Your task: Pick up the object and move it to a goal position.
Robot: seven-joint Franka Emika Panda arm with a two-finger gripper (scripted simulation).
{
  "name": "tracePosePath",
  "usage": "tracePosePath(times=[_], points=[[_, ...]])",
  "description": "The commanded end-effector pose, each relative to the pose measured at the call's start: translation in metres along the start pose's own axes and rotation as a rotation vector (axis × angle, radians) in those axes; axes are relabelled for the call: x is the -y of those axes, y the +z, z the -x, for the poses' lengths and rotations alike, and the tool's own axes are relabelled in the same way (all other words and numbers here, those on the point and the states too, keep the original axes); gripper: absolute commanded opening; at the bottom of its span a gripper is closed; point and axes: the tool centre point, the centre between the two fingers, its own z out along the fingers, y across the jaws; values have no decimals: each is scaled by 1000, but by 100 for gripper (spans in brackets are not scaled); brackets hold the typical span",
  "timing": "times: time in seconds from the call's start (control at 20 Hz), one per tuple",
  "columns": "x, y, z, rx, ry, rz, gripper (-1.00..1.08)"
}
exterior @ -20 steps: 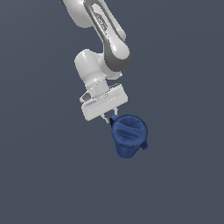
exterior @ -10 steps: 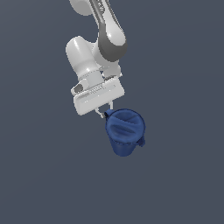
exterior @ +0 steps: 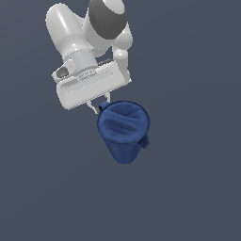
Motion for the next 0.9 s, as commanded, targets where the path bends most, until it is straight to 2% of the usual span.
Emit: tracePosePath(times=[0.0,0.85], points=[[-7,-19,-17,0,-1,-1,-100],[-57,-137,-124,-1,2,-6,-100]])
